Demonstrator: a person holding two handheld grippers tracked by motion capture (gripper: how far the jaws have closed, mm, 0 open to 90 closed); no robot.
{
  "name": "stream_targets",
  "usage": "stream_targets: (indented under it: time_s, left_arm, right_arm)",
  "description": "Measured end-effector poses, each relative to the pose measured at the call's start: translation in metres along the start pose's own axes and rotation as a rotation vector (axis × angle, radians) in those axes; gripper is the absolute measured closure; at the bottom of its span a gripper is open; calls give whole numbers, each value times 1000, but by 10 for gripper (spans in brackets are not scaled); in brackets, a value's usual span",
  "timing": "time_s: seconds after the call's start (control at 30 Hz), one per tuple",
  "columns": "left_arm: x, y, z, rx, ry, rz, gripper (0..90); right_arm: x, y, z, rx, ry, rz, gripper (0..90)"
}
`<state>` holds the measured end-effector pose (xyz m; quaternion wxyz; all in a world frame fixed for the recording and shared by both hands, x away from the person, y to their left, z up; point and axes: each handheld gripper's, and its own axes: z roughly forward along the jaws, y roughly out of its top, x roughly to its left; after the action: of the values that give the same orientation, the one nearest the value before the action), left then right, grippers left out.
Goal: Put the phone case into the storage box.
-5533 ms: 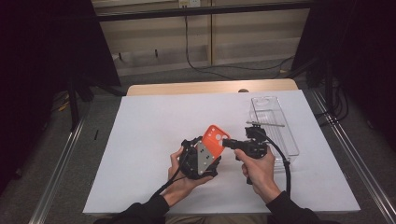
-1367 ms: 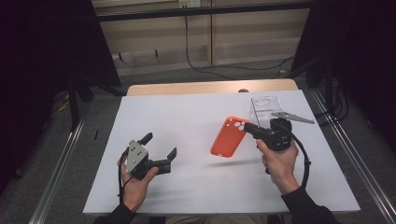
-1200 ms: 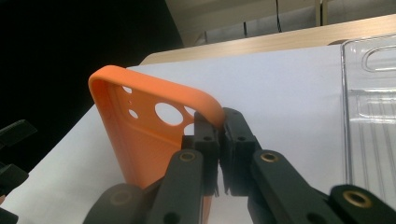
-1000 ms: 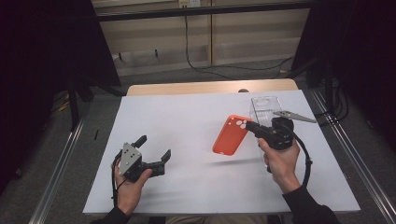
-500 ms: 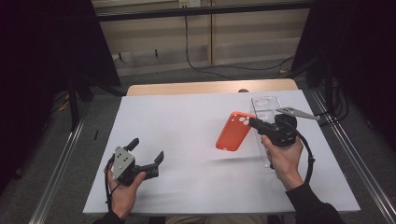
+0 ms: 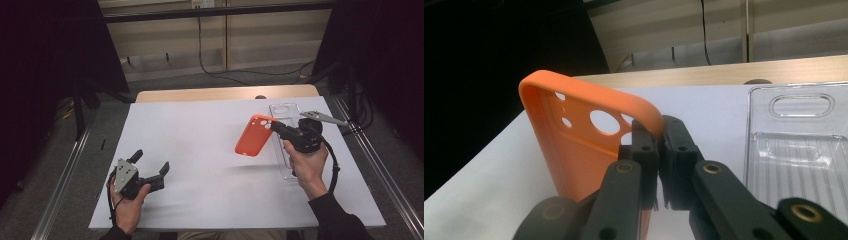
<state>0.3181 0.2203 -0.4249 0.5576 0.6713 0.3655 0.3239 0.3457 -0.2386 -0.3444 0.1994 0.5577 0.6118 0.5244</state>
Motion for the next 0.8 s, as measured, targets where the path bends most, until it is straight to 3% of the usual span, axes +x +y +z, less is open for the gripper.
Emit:
stream_targets:
  time_s: [0.33, 0.8]
  left_arm:
    - [-2, 0, 0, -4, -18, -2, 28]
    - [0, 0, -1, 0, -9, -4, 28]
  right_arm:
    - [-6, 10, -4, -31, -15, -8, 856]
    - [-16, 25, -7, -61, -45, -20, 856]
